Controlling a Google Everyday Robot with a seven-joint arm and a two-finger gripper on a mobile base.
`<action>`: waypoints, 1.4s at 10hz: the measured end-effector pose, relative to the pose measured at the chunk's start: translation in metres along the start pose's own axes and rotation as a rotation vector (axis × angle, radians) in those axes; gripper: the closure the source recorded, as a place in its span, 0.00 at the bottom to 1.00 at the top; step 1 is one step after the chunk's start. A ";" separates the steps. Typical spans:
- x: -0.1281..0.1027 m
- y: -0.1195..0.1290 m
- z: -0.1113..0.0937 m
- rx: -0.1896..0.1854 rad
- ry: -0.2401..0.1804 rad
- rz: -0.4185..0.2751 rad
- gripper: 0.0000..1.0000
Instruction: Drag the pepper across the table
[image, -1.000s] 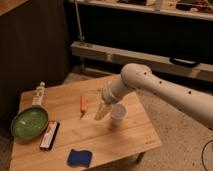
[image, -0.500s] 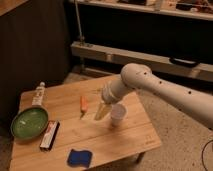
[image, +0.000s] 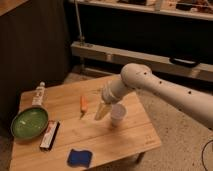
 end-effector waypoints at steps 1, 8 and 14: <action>0.000 0.000 0.000 0.000 0.000 0.000 0.20; 0.000 -0.001 -0.001 0.003 -0.001 -0.006 0.20; -0.035 -0.093 -0.009 -0.018 -0.121 -0.574 0.20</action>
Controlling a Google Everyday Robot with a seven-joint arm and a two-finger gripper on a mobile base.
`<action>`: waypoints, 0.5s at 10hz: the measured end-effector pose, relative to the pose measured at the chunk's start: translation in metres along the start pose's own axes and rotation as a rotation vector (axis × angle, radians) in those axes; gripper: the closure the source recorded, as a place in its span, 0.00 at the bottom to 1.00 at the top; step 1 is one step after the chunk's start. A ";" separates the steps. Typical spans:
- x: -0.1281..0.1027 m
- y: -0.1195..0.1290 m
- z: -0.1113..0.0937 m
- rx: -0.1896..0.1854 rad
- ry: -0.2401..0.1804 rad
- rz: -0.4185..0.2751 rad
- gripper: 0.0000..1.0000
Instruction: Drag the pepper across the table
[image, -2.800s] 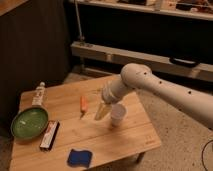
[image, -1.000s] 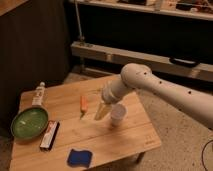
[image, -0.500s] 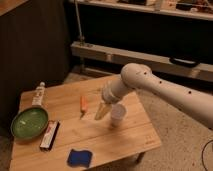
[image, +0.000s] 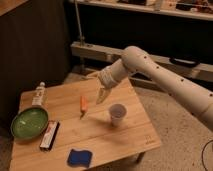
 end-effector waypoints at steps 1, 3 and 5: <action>0.002 -0.010 0.009 -0.028 -0.021 -0.097 0.20; 0.007 -0.023 0.020 -0.061 -0.050 -0.229 0.20; 0.005 -0.026 0.023 -0.070 -0.033 -0.267 0.20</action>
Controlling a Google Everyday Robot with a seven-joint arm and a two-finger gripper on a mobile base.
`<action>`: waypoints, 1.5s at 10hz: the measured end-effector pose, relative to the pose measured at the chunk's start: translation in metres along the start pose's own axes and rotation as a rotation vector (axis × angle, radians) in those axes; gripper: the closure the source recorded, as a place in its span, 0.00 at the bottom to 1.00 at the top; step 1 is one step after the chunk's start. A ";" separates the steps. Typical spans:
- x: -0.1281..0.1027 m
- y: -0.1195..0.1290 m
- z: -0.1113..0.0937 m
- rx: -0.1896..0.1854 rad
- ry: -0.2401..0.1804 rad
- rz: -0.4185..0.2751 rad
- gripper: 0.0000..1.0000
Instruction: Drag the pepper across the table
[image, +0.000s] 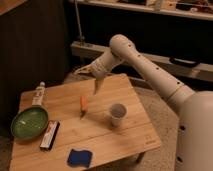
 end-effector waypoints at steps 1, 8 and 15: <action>-0.002 0.001 -0.001 -0.006 0.039 0.009 0.20; -0.013 0.017 -0.004 -0.090 0.275 -0.250 0.20; -0.013 0.017 -0.005 -0.092 0.276 -0.253 0.20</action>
